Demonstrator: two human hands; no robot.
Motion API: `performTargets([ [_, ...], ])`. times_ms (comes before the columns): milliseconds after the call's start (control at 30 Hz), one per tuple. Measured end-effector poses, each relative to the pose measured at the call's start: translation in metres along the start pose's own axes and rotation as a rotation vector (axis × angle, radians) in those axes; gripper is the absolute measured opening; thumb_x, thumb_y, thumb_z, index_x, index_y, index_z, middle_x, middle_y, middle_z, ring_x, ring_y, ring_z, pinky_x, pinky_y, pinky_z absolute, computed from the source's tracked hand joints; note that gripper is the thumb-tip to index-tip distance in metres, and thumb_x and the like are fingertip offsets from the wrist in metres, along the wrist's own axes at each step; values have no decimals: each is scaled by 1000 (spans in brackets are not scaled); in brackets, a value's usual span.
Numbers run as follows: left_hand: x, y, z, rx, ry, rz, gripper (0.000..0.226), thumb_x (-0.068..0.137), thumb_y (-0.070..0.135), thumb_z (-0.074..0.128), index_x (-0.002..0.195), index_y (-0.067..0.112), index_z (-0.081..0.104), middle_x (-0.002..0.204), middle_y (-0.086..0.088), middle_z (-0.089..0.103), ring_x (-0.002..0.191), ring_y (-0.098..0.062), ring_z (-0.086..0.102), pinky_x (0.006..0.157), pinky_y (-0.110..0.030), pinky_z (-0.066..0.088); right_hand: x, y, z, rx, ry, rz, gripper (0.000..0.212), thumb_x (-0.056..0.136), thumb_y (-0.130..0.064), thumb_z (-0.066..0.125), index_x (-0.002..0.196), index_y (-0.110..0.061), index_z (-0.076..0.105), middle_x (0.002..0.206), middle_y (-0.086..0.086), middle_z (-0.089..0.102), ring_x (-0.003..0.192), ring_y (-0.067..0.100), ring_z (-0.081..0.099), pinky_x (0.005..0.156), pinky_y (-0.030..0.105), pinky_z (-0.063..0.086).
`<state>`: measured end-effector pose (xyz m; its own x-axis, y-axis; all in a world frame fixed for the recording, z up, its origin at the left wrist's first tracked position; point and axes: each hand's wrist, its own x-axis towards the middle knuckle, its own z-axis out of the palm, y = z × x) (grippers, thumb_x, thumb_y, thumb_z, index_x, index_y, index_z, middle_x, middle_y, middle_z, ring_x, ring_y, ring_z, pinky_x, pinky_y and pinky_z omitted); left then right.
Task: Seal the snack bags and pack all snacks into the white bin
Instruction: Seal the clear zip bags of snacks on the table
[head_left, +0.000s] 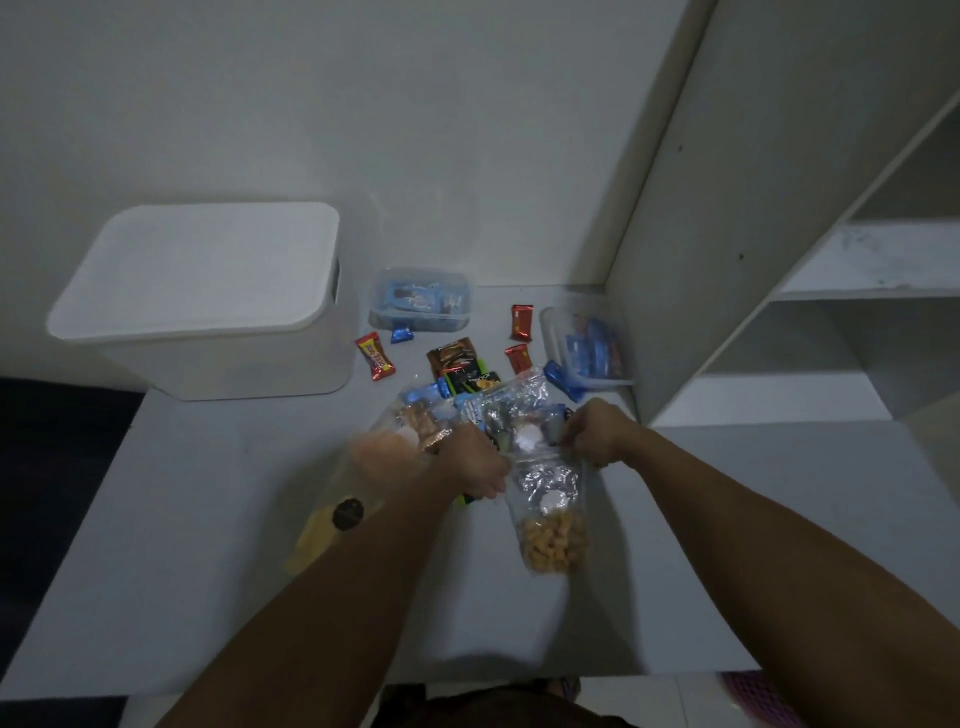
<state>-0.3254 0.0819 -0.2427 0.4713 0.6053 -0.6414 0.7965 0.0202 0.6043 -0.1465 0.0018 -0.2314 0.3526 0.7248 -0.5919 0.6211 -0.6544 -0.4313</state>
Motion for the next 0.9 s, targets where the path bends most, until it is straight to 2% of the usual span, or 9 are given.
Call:
performTargets([
  [67, -6, 8, 0, -166, -136, -111, 15, 88, 14, 61, 91, -1, 63, 78, -13, 72, 67, -23, 71, 66, -32, 60, -4, -2, -7, 147, -58, 21, 13, 83, 0, 67, 91, -5, 75, 94, 19, 73, 66, 26, 69, 61, 33, 60],
  [167, -11, 8, -3, -453, -446, -208, 36, 95, 26, 53, 62, 11, 51, 47, -1, 51, 41, -14, 54, 47, -18, 45, -12, -7, -18, 270, -172, -8, 18, 81, 10, 60, 80, -5, 71, 79, 17, 70, 59, 28, 70, 52, 30, 58],
  [200, -12, 9, -4, -551, -460, -225, 43, 95, 28, 51, 54, 16, 43, 43, 3, 40, 38, -11, 43, 46, -16, 35, -14, -9, -21, 303, -222, -21, 18, 80, 12, 60, 81, -2, 70, 77, 17, 70, 61, 28, 71, 52, 31, 59],
  [267, -15, 10, -7, -624, -375, -246, 45, 95, 25, 51, 52, 19, 40, 46, 4, 37, 43, -13, 38, 50, -21, 27, -16, -14, -25, 389, -310, -39, 16, 79, 16, 61, 84, 2, 69, 80, 20, 72, 70, 30, 74, 55, 33, 61],
  [367, -26, 19, -12, -606, -154, -263, 17, 89, 14, 59, 75, 5, 64, 64, -8, 69, 58, -20, 67, 65, -31, 55, -19, -19, -29, 454, -390, -67, 16, 79, 17, 63, 85, 2, 68, 80, 21, 73, 75, 31, 74, 59, 36, 63],
  [467, -30, 22, -12, -600, -79, -266, 17, 88, 9, 61, 99, -1, 68, 75, -10, 75, 65, -20, 72, 77, -37, 57, -22, -21, -28, 471, -436, -83, 18, 80, 14, 66, 97, 9, 66, 83, 23, 73, 73, 30, 74, 60, 37, 63],
  [600, -37, 22, -5, -639, -64, -222, 8, 89, 6, 60, 89, 1, 66, 69, -7, 74, 59, -15, 71, 69, -31, 57, -24, -17, -22, 477, -439, -78, 23, 85, 1, 69, 105, 10, 65, 85, 24, 72, 73, 30, 74, 63, 40, 63],
  [767, -49, 20, 0, -545, -36, -159, 7, 85, 6, 64, 78, 4, 65, 63, -5, 71, 54, -15, 68, 51, -25, 56, -34, -18, -12, 414, -386, -90, 13, 83, 8, 67, 96, 7, 69, 68, 16, 73, 61, 24, 73, 56, 35, 62],
  [900, -56, 9, -12, -451, -46, -116, 5, 74, 6, 69, 76, 3, 66, 70, -12, 70, 67, -23, 67, 79, -42, 58, -43, -24, -9, 363, -233, -118, 15, 81, 5, 69, 96, 8, 71, 71, 17, 74, 59, 22, 73, 53, 31, 61],
])
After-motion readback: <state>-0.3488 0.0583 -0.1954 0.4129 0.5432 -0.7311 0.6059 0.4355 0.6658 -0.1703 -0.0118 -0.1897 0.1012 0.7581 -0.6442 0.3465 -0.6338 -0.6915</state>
